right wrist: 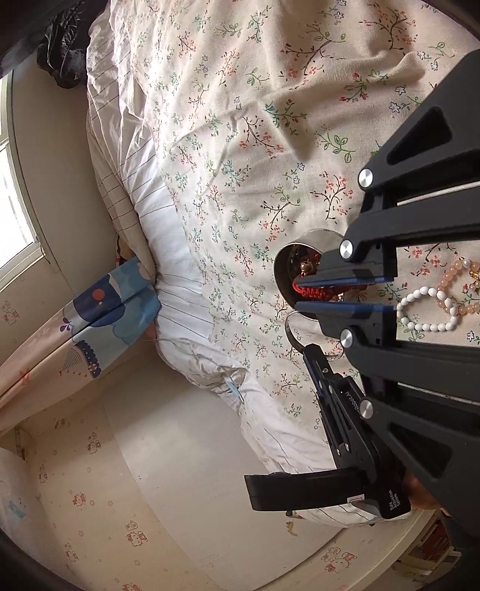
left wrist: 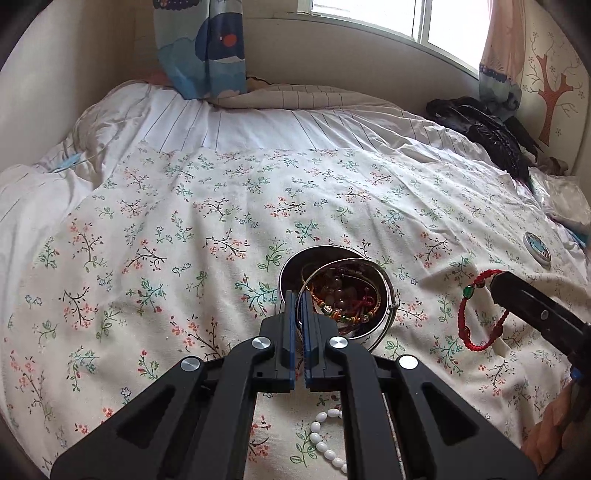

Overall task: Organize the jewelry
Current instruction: 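Carry the silver bangle and red string bracelet over the tin with both tools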

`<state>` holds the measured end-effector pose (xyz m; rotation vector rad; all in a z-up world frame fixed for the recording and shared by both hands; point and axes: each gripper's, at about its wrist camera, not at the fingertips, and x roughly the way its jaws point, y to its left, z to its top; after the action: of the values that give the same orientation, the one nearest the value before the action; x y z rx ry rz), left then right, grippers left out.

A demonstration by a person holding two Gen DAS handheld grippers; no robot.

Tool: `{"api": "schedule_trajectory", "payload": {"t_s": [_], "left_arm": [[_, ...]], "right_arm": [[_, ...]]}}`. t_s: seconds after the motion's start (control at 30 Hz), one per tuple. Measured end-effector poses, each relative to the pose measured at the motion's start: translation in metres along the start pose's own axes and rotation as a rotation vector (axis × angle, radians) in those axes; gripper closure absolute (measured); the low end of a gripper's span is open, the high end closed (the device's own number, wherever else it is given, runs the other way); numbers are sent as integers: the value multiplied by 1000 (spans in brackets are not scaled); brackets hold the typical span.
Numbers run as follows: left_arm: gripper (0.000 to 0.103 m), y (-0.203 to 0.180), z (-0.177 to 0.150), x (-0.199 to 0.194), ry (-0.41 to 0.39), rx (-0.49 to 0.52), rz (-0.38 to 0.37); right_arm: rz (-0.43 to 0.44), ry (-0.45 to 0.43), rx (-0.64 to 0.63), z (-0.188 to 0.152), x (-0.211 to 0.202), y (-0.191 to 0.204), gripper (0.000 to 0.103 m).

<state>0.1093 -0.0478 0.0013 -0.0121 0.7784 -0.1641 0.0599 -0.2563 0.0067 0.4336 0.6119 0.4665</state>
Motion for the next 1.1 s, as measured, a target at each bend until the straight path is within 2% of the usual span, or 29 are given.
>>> {"api": "schedule_trajectory", "payload": {"t_s": [0.43,0.77,1.1], "left_arm": [[100,2,5,1,-32,-40,-3],[99,9,10,10,-24,-83,-1],[99,4,13,21,-17,-80,-18]], "right_arm": [[42,-53,75,18,15,2,95],[48,-51,78,25,33,5,95],[42,-44,70,28,49,6,94]]}}
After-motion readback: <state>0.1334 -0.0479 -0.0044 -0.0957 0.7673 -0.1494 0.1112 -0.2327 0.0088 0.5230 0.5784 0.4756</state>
